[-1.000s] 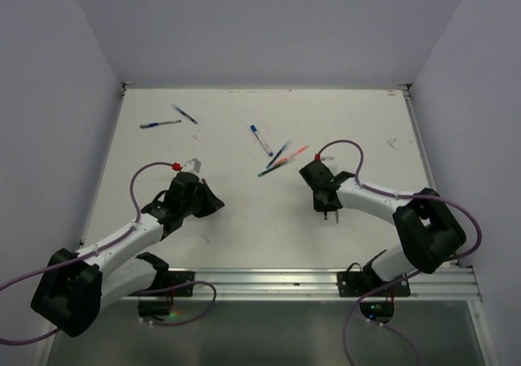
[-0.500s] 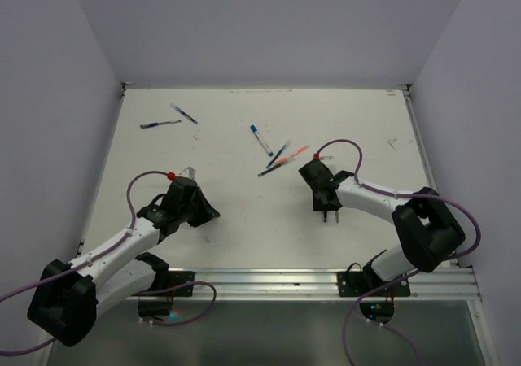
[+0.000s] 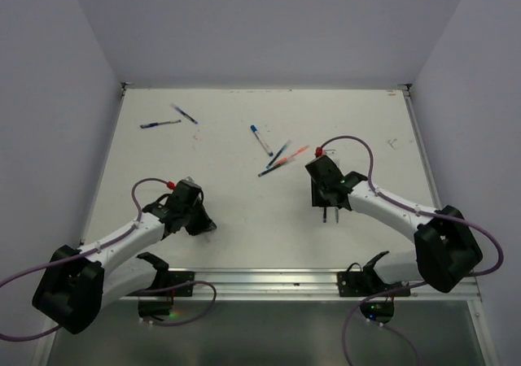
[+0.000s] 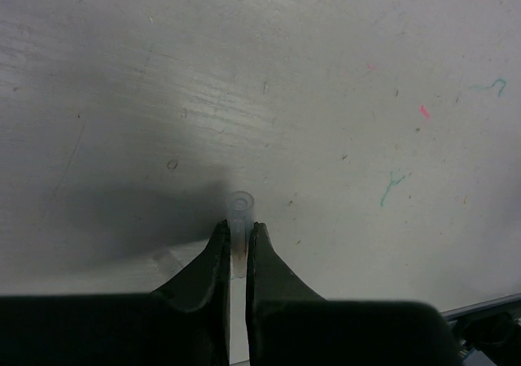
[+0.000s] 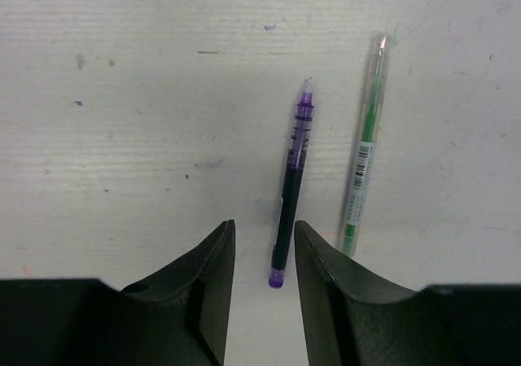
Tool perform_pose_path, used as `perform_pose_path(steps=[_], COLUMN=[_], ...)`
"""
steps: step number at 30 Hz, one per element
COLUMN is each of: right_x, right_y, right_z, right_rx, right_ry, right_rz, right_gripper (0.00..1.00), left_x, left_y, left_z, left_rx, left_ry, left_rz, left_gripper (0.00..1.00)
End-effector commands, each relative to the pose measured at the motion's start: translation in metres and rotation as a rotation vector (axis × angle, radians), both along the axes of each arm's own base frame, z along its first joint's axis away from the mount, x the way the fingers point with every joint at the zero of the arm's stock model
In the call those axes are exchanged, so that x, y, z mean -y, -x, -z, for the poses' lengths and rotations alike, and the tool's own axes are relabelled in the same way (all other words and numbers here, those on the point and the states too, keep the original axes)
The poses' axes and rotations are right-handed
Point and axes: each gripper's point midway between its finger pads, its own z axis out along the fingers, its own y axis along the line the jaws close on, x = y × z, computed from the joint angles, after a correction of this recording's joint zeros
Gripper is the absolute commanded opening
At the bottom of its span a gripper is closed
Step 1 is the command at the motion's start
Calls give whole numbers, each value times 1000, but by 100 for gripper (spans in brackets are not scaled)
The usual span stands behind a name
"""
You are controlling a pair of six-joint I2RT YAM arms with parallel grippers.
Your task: Open the pen caps
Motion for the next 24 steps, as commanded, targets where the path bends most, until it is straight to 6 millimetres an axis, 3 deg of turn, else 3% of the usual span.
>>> perform_pose_path(steps=[1,13,24], right_x=[-11,-9,-11], right_y=[-4,2,7], right_z=[-25,-53,-56], right_rx=[62,124,132], right_ry=[-79,-131,-160], right_rz=[-39,-58,-71], right_gripper=[39,40,40], left_x=[-10,-21,-17], left_y=[8,3,-5], left_z=[8,1,-12], left_rx=[-63,-47,-1], left_ry=[-48,-100,-88], left_rz=[-42,-90,-74], left_gripper=[6,25,30])
